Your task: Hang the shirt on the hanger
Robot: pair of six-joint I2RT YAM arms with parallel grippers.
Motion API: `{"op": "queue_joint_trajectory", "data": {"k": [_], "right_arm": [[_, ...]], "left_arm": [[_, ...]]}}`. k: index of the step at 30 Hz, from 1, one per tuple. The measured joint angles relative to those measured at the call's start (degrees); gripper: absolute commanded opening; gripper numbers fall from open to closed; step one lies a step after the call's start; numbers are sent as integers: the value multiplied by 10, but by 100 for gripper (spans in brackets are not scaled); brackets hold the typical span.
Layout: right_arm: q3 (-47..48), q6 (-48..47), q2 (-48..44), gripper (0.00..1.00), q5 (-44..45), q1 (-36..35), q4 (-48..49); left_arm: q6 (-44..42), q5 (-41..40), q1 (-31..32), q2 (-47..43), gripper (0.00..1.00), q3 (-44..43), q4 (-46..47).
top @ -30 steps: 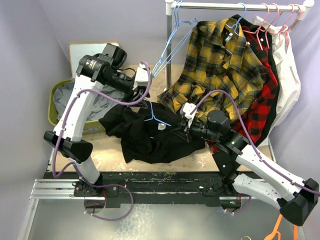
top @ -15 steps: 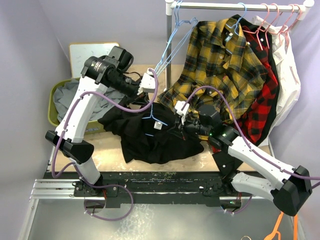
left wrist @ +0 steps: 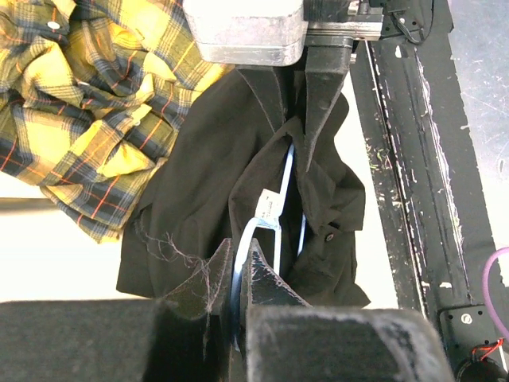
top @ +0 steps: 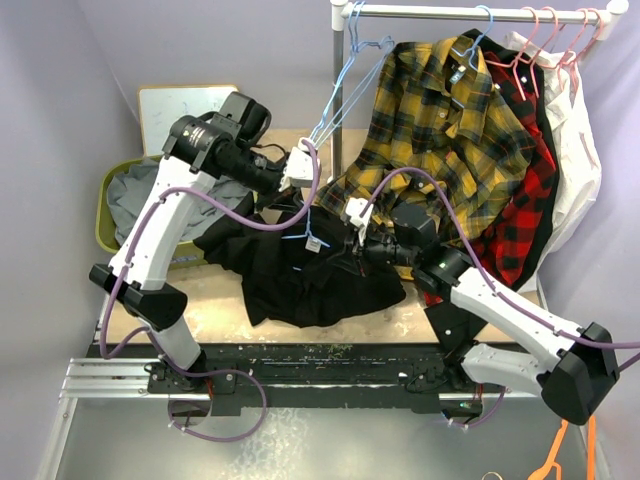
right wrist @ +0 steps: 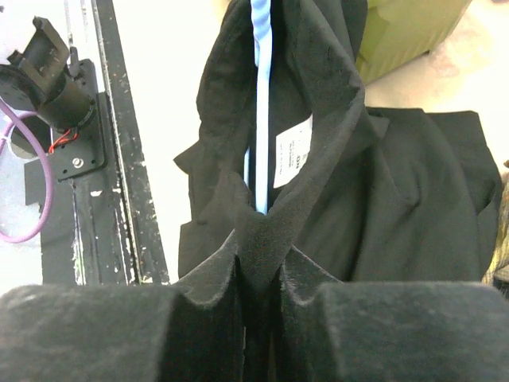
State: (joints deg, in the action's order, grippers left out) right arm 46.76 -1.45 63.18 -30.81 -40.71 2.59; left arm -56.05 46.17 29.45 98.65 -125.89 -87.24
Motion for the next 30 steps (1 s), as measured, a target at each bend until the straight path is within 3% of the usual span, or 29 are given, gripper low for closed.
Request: {"op": "queue_joint_trajectory", "data": {"k": [2,7,9,10,12,13,14,23,30], "right_arm": [[0,3,-2,0,-3,0,9],[-5,13,-12,0,-2,2,24],[-7,13,-16,0,-2,2,26],[-8,13,-19,0,-1,3,26],[-12,17,-30,0,2,3,27],[-17,21,-39,0,3,2,27],[-24,27,-50,0,8,1,27],[-50,119,-164,0,96,-2,-13],[-39,208,-218,0,228,-3,-134]], "left_arm": [[6,1,2,-3,0,2,9],[21,5,3,-16,0,9,28],[29,5,3,-17,8,9,35],[35,3,3,-17,21,9,40],[51,-4,3,-17,60,10,56],[59,-11,3,-17,92,10,75],[69,-17,3,-17,100,10,91],[148,-116,7,-24,99,-27,160],[208,-331,5,-63,99,-56,237]]}}
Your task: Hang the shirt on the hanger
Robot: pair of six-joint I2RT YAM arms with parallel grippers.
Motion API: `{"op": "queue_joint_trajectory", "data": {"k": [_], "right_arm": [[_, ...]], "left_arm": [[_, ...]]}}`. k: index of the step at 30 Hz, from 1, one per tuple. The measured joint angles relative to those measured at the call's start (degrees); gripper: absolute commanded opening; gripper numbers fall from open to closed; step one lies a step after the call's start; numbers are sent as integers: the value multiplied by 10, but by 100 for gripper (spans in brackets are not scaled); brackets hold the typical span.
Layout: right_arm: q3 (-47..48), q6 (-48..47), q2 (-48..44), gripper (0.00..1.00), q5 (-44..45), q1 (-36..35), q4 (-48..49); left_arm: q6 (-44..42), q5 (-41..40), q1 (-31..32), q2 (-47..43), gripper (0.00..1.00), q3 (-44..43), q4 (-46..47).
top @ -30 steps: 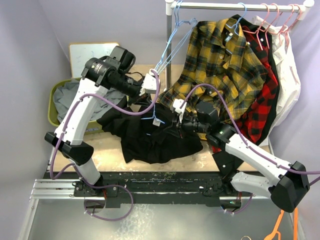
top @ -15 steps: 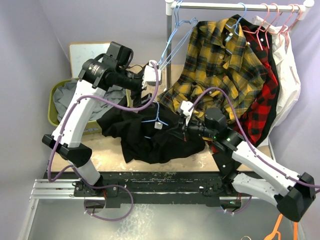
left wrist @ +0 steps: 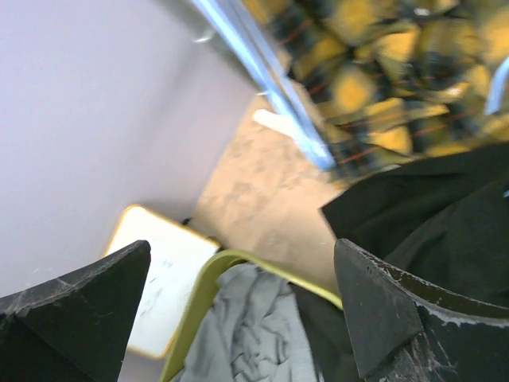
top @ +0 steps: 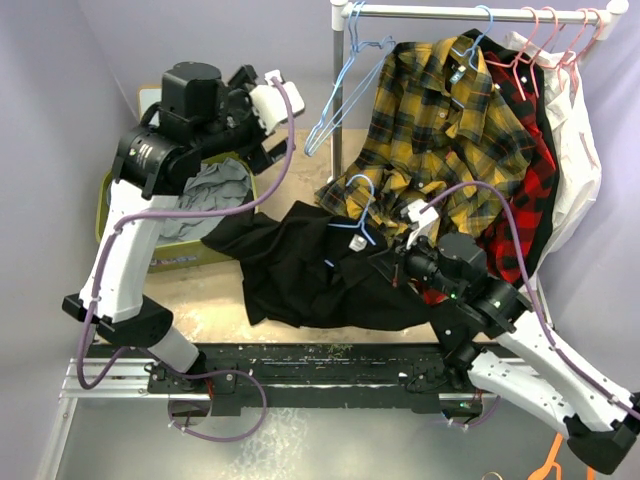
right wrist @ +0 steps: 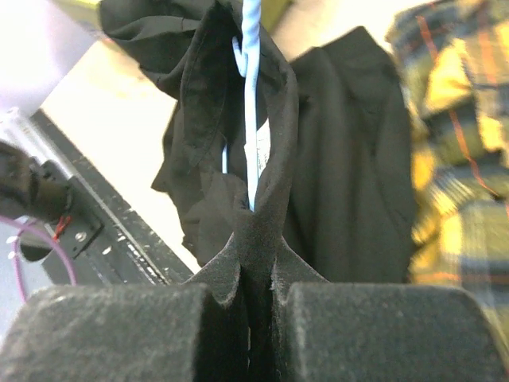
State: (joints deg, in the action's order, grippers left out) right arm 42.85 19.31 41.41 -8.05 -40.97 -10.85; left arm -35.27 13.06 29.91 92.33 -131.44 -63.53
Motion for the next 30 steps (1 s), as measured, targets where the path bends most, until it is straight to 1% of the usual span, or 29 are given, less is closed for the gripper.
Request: {"op": "queue_joint_trajectory", "data": {"k": [3,5,7,11,14,16,18,20,22,25,28,30], "right_arm": [[35,11,-23,0,66,-1,-73],[75,11,-41,0,111,-1,-117],[142,6,-50,0,159,-1,-157],[272,-14,-41,0,247,-1,-207],[358,-36,-15,0,320,-2,-246],[397,-63,16,0,372,-2,-251],[423,-94,58,0,406,1,-246],[454,-122,116,0,407,21,-243],[486,-141,176,0,369,77,-236],[509,-159,252,0,326,151,-219],[531,-171,304,0,310,177,-219],[563,-179,334,0,296,187,-220]], "left_arm": [[18,-81,0,-18,99,0,31],[31,-125,0,-28,99,3,51],[52,-178,0,-40,99,19,86],[82,-271,0,-53,99,49,139],[97,-316,-2,-55,99,58,161],[109,-327,-6,-56,99,58,165],[123,-327,-12,-58,99,58,165],[138,-323,-22,-62,99,58,163],[153,-315,-31,-67,99,58,161],[169,-307,-40,-82,99,66,162],[181,-300,-44,-100,99,79,159],[186,-297,-44,-110,99,87,159]]}}
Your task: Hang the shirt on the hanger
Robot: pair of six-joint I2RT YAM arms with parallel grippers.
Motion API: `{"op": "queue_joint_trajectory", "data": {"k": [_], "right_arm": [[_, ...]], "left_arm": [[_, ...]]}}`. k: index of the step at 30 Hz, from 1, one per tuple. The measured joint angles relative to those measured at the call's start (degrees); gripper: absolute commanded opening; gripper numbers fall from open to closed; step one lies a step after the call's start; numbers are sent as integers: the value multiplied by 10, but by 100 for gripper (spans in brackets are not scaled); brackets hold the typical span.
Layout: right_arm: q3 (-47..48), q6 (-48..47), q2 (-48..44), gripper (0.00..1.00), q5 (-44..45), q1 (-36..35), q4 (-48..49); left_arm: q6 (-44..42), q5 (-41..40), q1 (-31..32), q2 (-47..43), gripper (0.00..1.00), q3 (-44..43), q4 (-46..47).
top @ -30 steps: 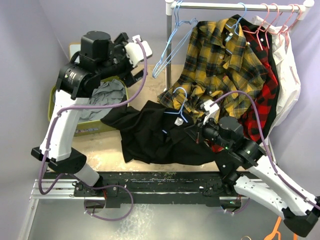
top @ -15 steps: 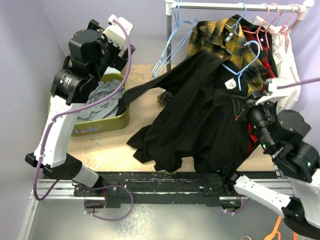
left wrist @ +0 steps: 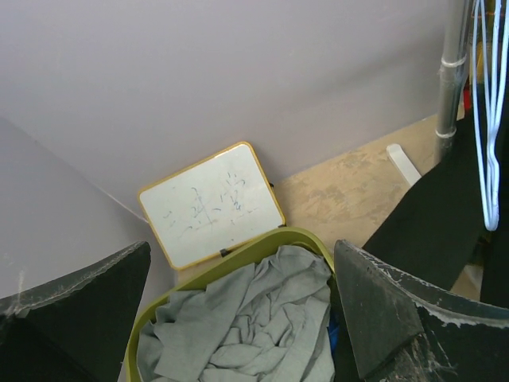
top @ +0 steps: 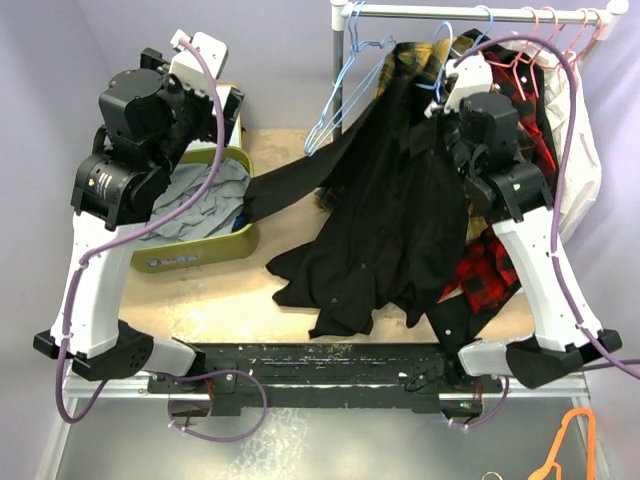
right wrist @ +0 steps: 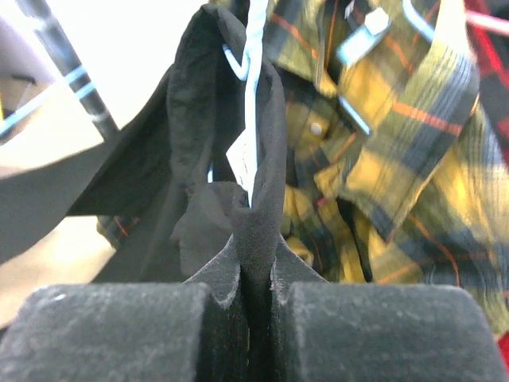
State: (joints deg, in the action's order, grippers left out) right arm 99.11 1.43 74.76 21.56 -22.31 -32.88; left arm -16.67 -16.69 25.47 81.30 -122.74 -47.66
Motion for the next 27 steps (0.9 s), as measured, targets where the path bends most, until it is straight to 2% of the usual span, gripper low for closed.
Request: {"op": "queue_joint_trajectory", "data": {"k": [8,14,20,27], "right_arm": [[175,-10,95,0,-74,67,15],[241,-9,154,0,-119,100,21],[246,0,205,0,-154,104,24],[217,8,219,0,-173,105,36]], "left_arm": [[13,0,-7,-16,99,42,-2],[11,-16,-7,-16,99,73,-4],[10,-35,-7,-15,99,78,0],[10,-37,-8,-14,99,83,1]]}}
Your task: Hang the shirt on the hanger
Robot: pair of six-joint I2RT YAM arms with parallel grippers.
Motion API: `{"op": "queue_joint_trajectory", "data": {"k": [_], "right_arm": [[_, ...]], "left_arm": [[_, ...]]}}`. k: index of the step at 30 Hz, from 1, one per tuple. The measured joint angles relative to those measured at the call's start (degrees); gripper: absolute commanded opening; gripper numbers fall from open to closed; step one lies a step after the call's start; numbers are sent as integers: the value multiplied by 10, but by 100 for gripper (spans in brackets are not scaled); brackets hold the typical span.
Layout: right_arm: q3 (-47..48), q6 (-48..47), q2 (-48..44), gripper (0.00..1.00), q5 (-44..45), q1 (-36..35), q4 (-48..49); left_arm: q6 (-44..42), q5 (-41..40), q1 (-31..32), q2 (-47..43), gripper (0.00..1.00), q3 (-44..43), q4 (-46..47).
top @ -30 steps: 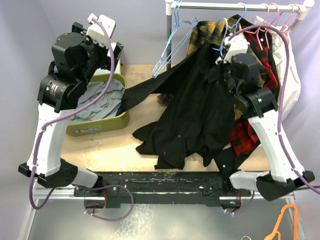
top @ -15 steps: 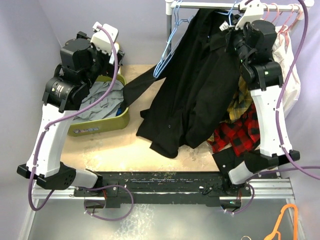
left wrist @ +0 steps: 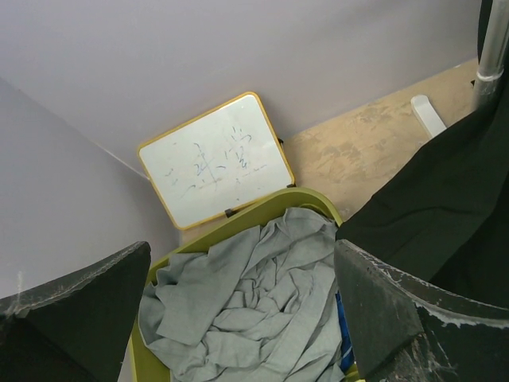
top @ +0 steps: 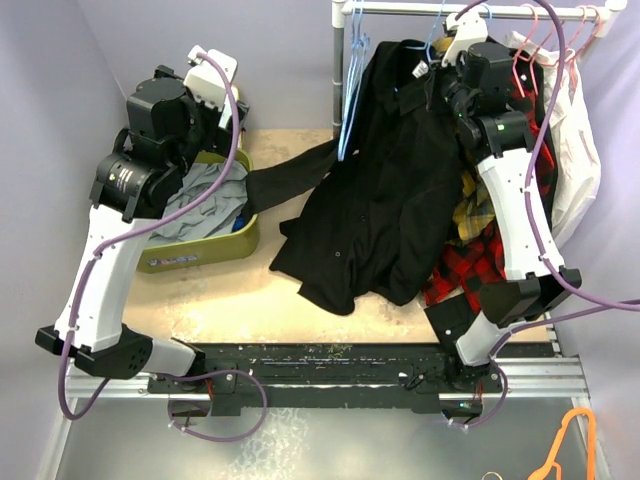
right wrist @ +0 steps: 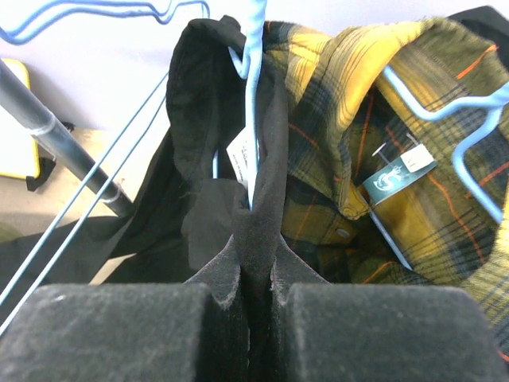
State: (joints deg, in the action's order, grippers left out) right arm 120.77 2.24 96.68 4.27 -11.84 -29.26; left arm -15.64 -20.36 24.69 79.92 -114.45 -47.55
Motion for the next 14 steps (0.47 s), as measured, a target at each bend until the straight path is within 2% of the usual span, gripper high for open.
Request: {"op": "queue_joint_trajectory", "data": {"k": [5,6,7,10,11,14], "right_arm": [[-38,9,-4,0,-9,6,18],[-44,10,-4,8,-9,8,21],[-49,12,-4,24,-9,9,24],[-64,24,-12,96,-7,10,27],[-77,26,-21,100,-6,11,31],[-126,30,-70,100,6,11,39]], "left_arm": [[0,2,-8,4,99,9,2],[0,3,-11,7,99,9,2],[1,4,-13,8,99,10,2],[1,7,-22,11,99,16,5],[1,9,-26,11,99,18,5],[1,11,-40,15,99,20,8]]}}
